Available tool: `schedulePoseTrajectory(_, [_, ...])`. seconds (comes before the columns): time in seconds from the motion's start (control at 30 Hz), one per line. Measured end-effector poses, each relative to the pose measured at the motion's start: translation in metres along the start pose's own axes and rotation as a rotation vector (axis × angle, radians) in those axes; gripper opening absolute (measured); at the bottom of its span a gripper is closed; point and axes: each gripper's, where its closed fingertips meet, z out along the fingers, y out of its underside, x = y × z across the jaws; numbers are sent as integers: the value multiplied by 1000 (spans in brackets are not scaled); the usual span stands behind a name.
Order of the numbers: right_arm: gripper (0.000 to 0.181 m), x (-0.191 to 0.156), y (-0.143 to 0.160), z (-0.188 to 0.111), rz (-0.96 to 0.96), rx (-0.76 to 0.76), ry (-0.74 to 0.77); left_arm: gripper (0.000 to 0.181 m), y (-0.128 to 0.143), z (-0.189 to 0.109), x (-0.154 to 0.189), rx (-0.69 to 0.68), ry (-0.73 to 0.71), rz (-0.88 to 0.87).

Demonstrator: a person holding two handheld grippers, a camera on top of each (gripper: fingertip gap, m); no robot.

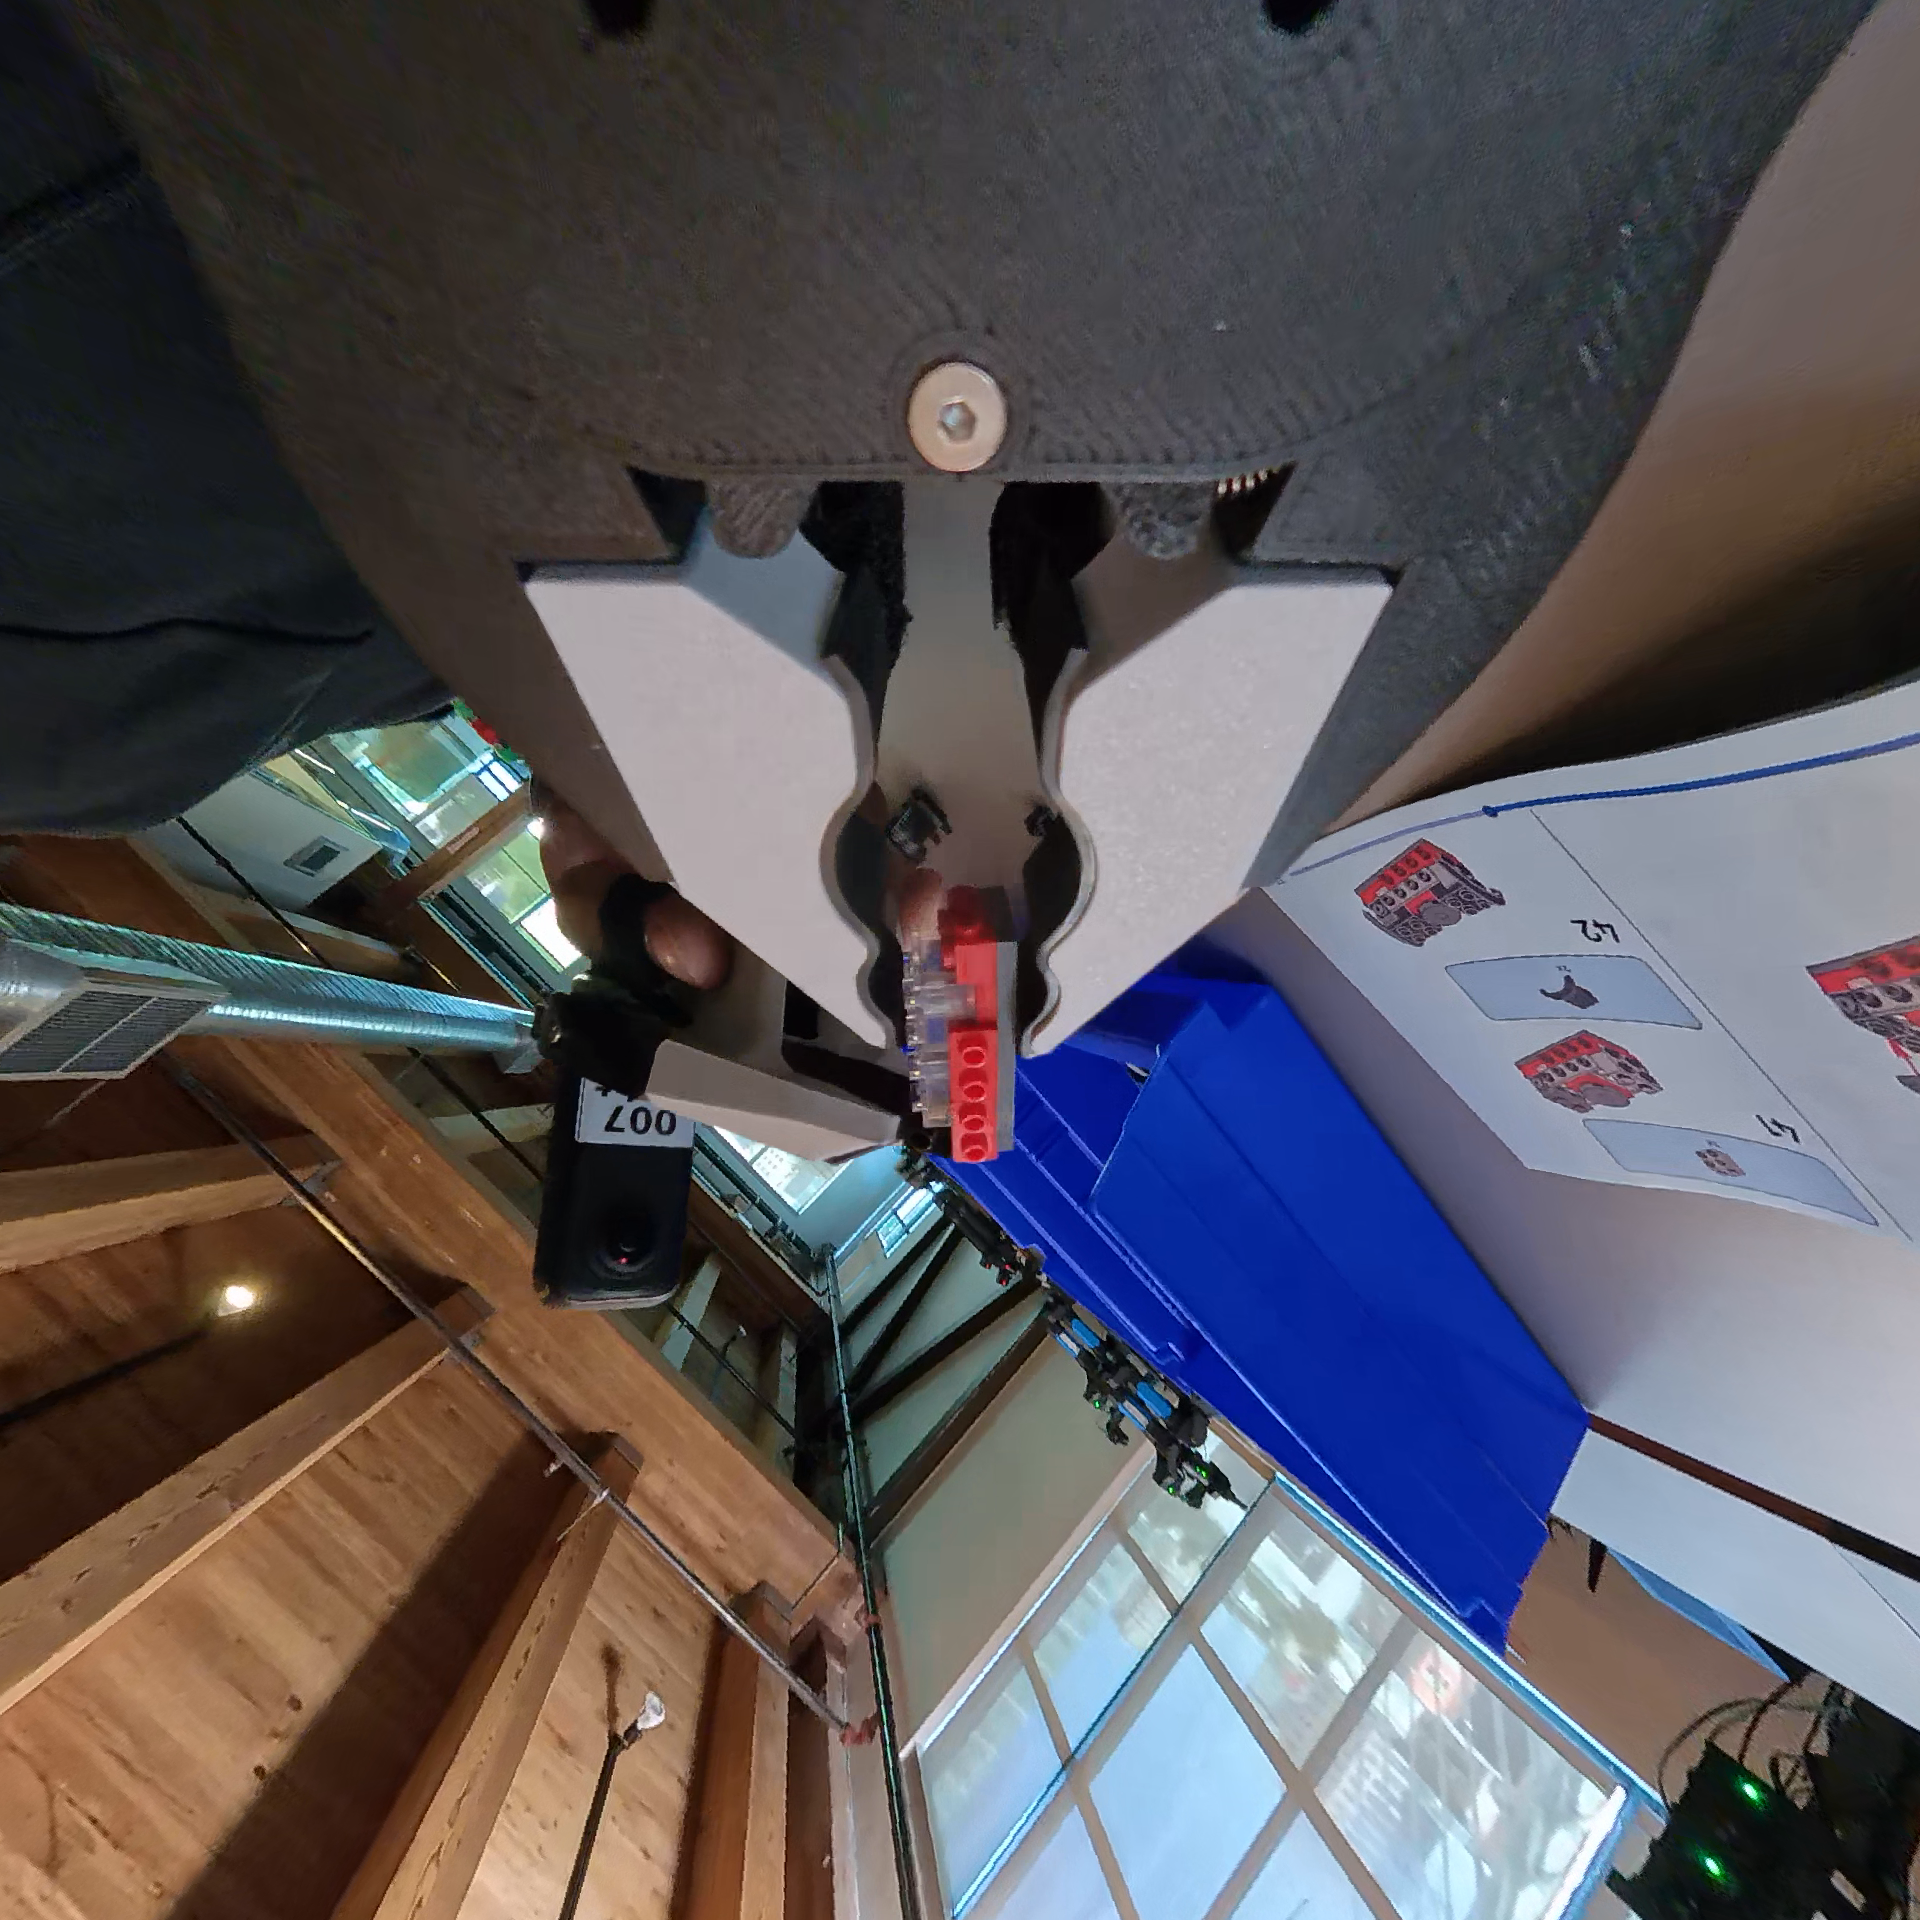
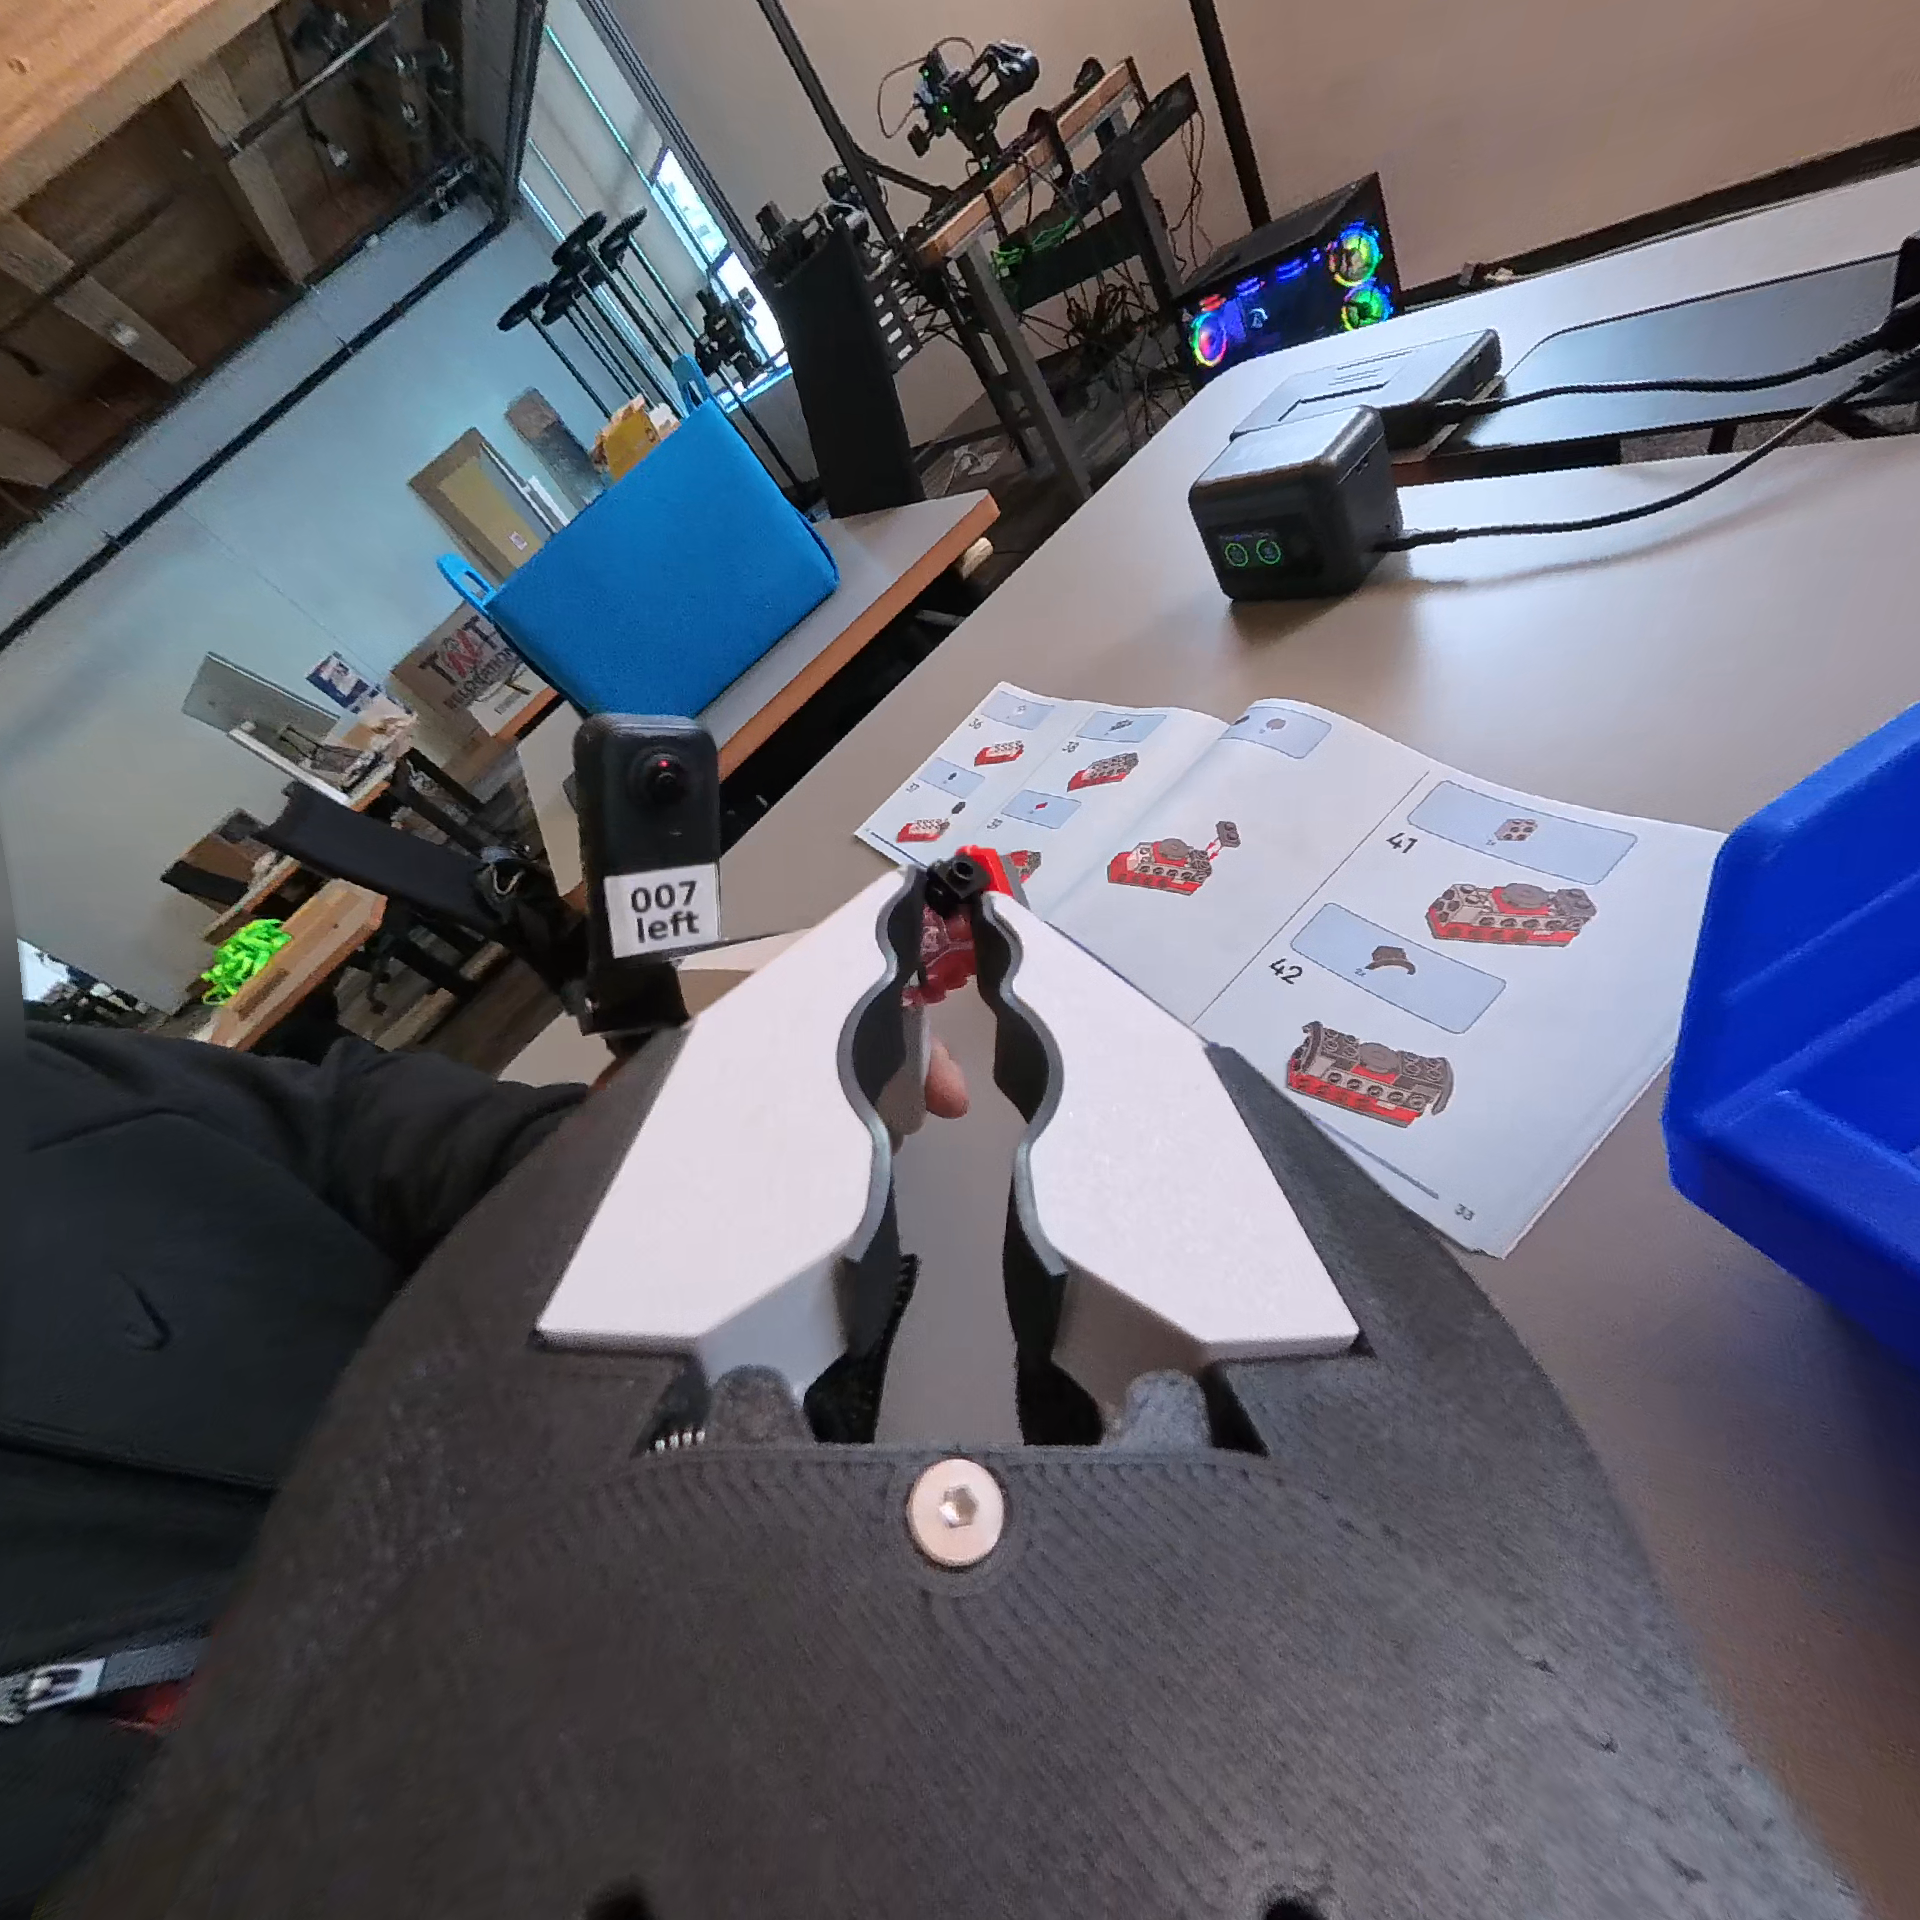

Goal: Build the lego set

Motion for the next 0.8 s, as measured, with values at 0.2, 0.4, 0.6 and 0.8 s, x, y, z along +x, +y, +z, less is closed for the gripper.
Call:
schedulePoseTrajectory(0.2, [8,-3,-2,1,52,14,-16,19,-2,-1,1,27,-4,19])
schedulePoseTrajectory(0.4, [7,-4,-4,0,97,26,-35,19,-4,-2,2,46,-17,55])
schedulePoseTrajectory(0.6, [7,-6,-4,-1,117,26,-51,19,-4,-2,4,53,-23,92])
schedulePoseTrajectory(0.8, [4,-9,-2,-1,121,18,-62,18,-5,-2,6,64,-24,117])
